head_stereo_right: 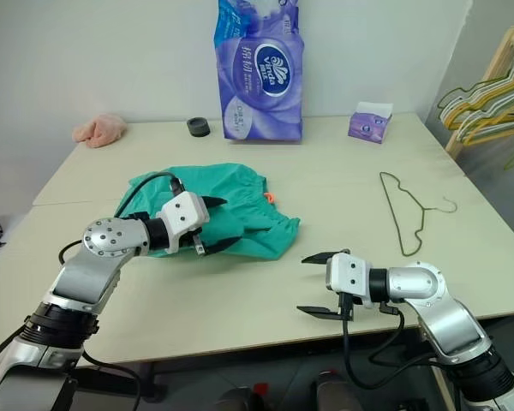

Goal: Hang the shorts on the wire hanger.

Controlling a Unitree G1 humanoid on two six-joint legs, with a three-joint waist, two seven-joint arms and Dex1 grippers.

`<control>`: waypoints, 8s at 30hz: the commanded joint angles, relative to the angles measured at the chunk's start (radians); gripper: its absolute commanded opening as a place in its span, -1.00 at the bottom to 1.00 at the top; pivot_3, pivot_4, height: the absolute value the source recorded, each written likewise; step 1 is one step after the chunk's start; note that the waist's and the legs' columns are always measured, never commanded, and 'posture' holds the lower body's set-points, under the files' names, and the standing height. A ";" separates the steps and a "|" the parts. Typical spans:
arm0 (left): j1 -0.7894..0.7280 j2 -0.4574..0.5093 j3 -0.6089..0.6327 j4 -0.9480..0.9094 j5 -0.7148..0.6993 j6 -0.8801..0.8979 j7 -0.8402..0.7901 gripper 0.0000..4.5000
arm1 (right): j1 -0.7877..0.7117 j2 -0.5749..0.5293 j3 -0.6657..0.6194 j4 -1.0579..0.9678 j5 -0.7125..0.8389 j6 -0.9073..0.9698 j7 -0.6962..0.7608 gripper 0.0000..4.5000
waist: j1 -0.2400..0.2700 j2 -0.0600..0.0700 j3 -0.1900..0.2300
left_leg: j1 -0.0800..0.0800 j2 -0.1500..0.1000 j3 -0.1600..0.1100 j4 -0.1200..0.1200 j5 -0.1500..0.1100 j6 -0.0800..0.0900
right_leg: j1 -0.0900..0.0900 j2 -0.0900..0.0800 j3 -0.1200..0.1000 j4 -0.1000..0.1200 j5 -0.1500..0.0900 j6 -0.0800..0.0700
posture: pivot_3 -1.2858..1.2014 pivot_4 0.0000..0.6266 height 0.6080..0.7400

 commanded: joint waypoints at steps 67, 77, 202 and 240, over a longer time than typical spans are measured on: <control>-0.240 0.035 0.056 0.341 0.131 -0.296 -0.091 -1.00 | -1.050 0.109 0.173 1.407 -0.738 -0.839 -0.831 -0.99 | -0.071 0.000 0.000 | -0.004 -0.004 -0.001 -0.003 0.002 -0.004 | -0.005 -0.005 0.003 0.000 0.001 0.000 | -0.10 -0.68 1.00; 0.059 0.303 0.008 0.041 -0.007 -0.109 -0.532 -1.00 | -0.433 -0.141 0.196 0.501 -0.415 -0.624 -0.108 -0.99 | -0.115 0.008 0.006 | -0.004 0.000 -0.003 -0.002 0.000 -0.002 | -0.004 -0.002 0.003 0.004 -0.001 0.002 | -0.09 -0.67 1.00; 0.289 0.381 -0.055 -0.245 -0.132 0.102 -0.719 -0.18 | -0.136 -0.314 0.138 0.027 -0.146 -0.362 0.307 0.17 | -0.050 -0.002 0.014 | 0.005 -0.002 -0.001 0.001 -0.001 -0.002 | 0.000 -0.002 0.000 0.015 -0.011 0.004 | -0.12 -0.69 1.00; -0.204 -0.090 0.001 -0.024 -0.263 0.266 -0.379 0.98 | -0.394 0.022 -0.315 0.824 -0.007 0.450 -0.552 1.00 | -0.084 -0.005 0.016 | 0.003 -0.003 0.000 0.001 -0.001 -0.002 | -0.001 -0.002 0.003 0.015 -0.009 0.002 | -0.15 -0.63 1.00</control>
